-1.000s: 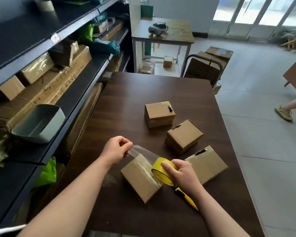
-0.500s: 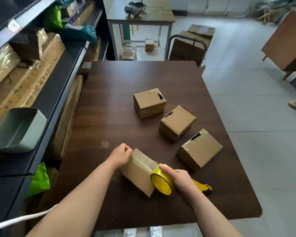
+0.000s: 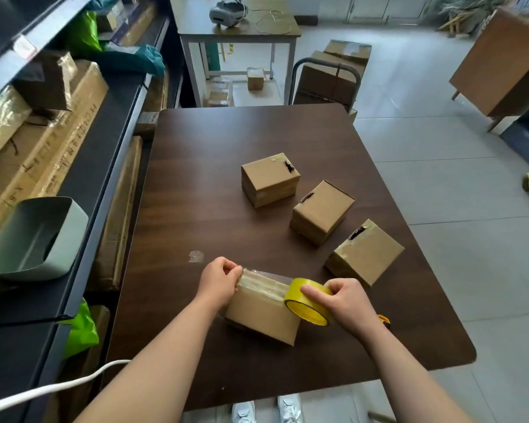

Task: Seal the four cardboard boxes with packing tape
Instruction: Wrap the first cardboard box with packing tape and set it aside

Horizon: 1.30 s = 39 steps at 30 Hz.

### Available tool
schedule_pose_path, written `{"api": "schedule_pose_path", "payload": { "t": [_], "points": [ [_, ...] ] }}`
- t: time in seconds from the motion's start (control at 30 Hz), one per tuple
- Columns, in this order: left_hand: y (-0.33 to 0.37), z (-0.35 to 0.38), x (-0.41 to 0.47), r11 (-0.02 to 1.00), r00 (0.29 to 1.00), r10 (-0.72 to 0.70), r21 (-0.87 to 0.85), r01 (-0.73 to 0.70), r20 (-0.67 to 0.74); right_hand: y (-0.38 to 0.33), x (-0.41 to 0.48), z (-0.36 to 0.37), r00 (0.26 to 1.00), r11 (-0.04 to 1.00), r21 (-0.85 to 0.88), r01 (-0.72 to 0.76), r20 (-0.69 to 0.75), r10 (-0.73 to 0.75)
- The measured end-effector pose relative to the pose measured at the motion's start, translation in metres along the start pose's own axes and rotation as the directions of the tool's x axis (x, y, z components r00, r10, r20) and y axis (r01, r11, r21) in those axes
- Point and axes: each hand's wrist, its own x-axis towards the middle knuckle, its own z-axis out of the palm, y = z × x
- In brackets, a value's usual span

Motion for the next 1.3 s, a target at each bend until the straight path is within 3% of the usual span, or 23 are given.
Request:
{"api": "schedule_pose_path", "payload": {
  "t": [0.13,0.67,1.3],
  "points": [
    [-0.004,0.003,-0.001,0.999,0.997,0.004,-0.045,-0.007,-0.083,0.003,0.002,-0.005,0.997,0.99,-0.143,0.016,-0.073,-0.027],
    [-0.019,0.018,0.006,1.0,0.995,0.019,0.003,-0.018,-0.093,-0.006,0.012,0.003,0.999,0.917,-0.398,0.002,-0.032,-0.016],
    [-0.029,0.018,0.01,1.0,0.998,0.01,0.024,-0.008,-0.067,-0.017,0.018,0.007,1.0,0.906,-0.424,-0.013,-0.006,0.011]
  ]
}}
